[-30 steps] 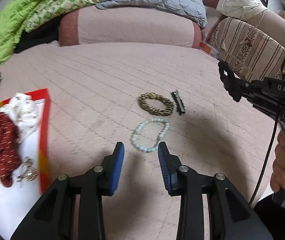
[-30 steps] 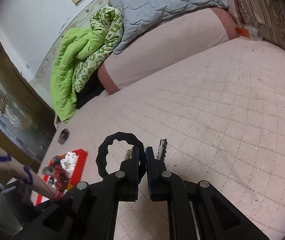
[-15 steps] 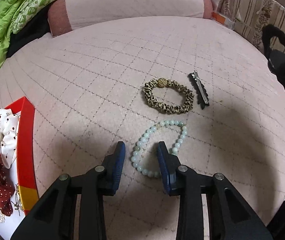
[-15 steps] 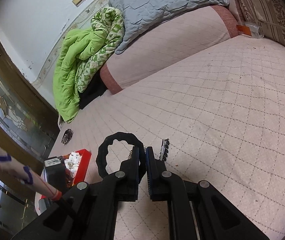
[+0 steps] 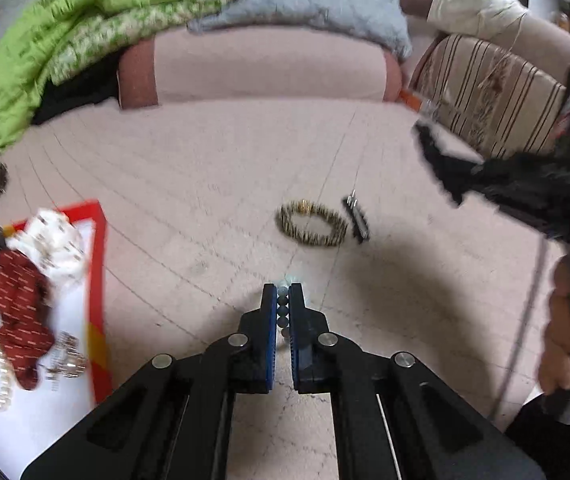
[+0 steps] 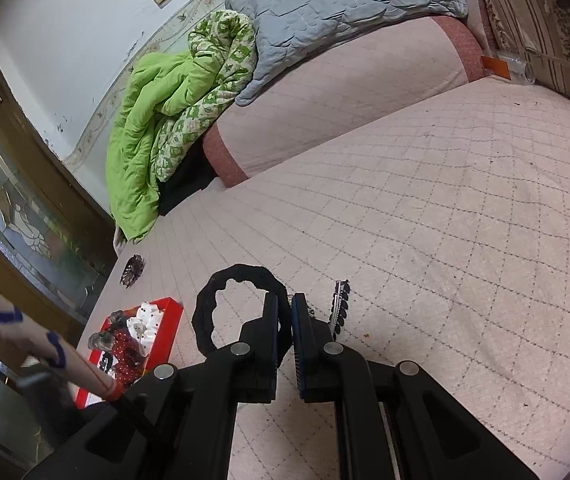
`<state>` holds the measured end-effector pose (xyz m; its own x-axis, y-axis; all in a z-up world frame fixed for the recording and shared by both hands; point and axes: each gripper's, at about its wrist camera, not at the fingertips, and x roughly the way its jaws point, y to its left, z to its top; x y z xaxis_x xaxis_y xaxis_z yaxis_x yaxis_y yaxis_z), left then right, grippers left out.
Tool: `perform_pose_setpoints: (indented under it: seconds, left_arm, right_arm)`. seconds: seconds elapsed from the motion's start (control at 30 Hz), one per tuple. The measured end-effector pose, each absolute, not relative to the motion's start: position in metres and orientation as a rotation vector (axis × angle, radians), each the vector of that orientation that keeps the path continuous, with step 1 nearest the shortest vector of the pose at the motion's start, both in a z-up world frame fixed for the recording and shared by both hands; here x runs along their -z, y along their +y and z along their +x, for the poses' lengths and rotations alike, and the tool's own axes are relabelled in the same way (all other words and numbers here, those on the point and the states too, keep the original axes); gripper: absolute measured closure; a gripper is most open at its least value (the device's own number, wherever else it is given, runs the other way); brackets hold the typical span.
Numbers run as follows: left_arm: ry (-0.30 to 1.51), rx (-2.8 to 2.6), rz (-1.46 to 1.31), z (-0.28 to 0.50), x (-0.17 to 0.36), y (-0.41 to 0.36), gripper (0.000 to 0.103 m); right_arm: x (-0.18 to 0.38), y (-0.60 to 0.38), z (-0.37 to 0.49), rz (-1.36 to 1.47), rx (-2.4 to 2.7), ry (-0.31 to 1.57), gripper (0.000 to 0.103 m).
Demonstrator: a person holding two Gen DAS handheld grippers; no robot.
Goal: Organize jewelry
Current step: 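Grasp the jade-bead bracelet with the left tool while the right tool holds the black hair tie, then carry the jade bracelet and black hair tie into the red tray and release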
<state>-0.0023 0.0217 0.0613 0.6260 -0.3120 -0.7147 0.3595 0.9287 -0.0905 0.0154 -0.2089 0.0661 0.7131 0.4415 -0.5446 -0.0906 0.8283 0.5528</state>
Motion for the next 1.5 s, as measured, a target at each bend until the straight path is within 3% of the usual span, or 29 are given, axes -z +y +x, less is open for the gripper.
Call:
perform_pose_setpoints:
  seconds: [0.43, 0.97, 1.5]
  left_arm:
    - [0.684, 0.300, -0.013, -0.036, -0.108, 0.081, 0.098]
    - [0.676, 0.088, -0.123, -0.059, -0.106, 0.197, 0.098]
    - [0.727, -0.021, -0.195, -0.074, -0.088, 0.261, 0.098]
  right_arm:
    - [-0.068, -0.178, 0.019, 0.441, -0.330, 0.730, 0.095]
    - [-0.077, -0.090, 0.012, 0.279, -0.492, 0.725, 0.095]
    - [-0.072, 0.038, -0.018, 0.096, -0.728, 0.761, 0.095]
